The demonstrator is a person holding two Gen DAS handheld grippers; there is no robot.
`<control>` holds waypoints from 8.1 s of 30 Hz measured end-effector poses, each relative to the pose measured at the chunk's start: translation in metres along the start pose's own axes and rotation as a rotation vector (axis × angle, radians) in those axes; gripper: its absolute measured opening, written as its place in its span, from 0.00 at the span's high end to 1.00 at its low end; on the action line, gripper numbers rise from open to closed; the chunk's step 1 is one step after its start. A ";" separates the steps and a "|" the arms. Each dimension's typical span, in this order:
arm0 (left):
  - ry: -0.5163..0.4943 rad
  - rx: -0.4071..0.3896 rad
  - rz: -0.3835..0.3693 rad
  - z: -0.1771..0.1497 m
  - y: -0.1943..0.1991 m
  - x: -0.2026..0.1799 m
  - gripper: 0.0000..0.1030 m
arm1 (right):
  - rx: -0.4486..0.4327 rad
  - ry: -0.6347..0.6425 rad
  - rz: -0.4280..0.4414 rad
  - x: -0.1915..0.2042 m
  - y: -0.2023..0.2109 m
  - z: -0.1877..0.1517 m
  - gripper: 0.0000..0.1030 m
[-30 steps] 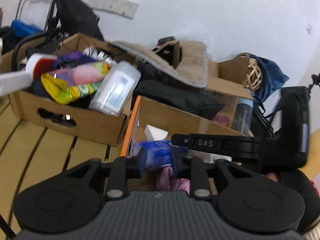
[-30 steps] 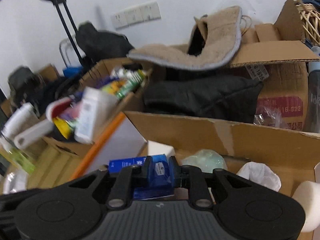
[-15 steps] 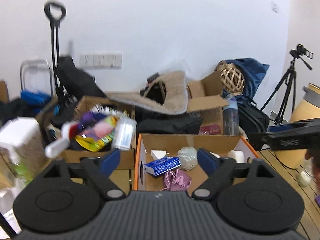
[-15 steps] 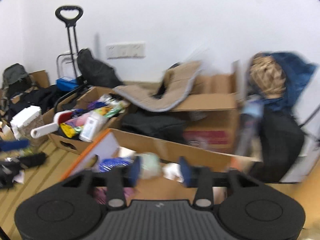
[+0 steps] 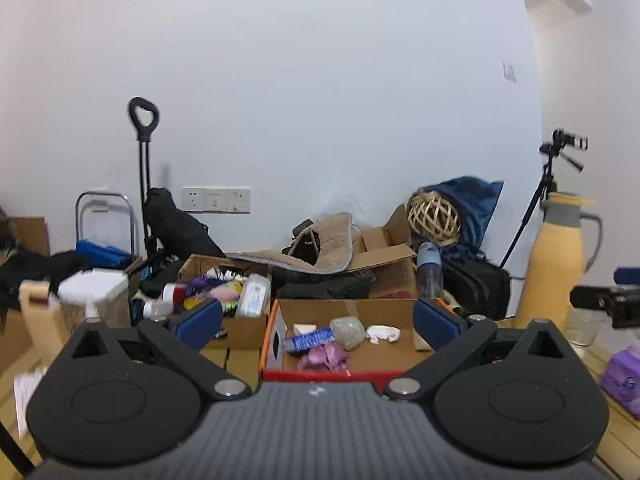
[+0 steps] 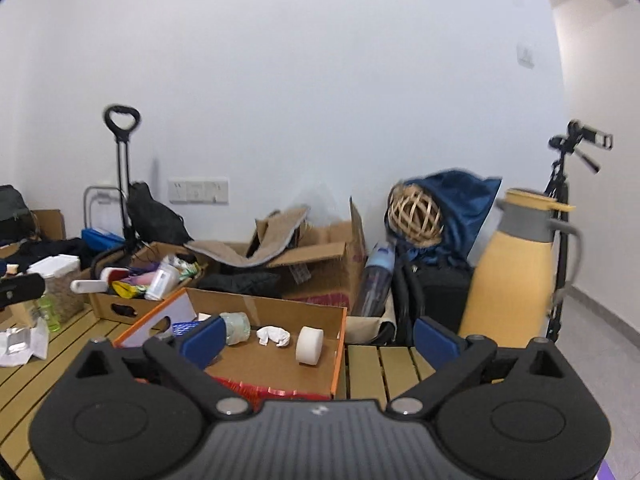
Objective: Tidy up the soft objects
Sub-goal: 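Move both tools back over the table items, then close both tools together on the lavender fuzzy headband, then carry the lavender headband into the box and open both tools, then move both tools back over the table items, then close both tools together on the purple linen pouch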
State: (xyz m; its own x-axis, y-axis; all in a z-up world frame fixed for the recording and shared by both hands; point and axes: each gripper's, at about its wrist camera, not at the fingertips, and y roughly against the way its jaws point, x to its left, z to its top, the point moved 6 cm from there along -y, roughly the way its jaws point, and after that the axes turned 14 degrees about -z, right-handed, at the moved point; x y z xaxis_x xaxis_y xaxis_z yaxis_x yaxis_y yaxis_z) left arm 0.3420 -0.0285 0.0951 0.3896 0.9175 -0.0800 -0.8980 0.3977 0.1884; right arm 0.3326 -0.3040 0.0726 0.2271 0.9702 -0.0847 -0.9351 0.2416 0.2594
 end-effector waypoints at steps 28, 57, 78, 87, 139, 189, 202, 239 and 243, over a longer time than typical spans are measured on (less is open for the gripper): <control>-0.028 0.045 0.007 -0.141 0.162 -0.057 0.00 | -0.027 -0.044 0.045 0.008 0.219 -0.203 0.02; 0.280 0.412 -0.212 -0.121 -0.112 0.149 0.49 | 0.307 -0.229 0.311 0.215 -0.034 -0.133 0.57; 0.265 0.176 -0.234 -0.065 0.018 0.059 0.93 | 0.273 -0.329 0.464 0.182 0.026 -0.109 0.93; 0.185 0.028 -0.297 -0.060 0.112 -0.057 0.93 | 0.069 -0.227 0.456 0.078 0.149 -0.093 0.92; 0.363 0.563 -0.249 -0.007 -0.337 0.017 0.86 | 0.533 -0.183 0.303 0.096 -0.282 0.028 0.91; -0.080 -0.014 0.073 -0.132 0.186 -0.078 0.00 | -0.132 -0.152 -0.051 -0.012 0.224 -0.169 0.00; -0.083 -0.032 0.059 -0.126 0.190 -0.077 0.00 | -0.097 -0.139 -0.028 0.001 0.234 -0.193 0.00; 0.168 0.400 -0.272 -0.155 -0.153 -0.012 0.63 | 0.288 -0.098 0.123 0.084 -0.032 -0.175 0.41; 0.220 0.406 -0.306 -0.161 -0.146 -0.008 0.91 | 0.335 -0.071 0.087 0.091 -0.049 -0.183 0.68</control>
State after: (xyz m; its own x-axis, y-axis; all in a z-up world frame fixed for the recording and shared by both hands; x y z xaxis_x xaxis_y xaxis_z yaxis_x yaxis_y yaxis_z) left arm 0.4373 -0.0938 -0.0890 0.5293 0.7562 -0.3847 -0.5823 0.6535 0.4835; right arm 0.3494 -0.2315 -0.1239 0.1804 0.9835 0.0159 -0.8132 0.1400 0.5649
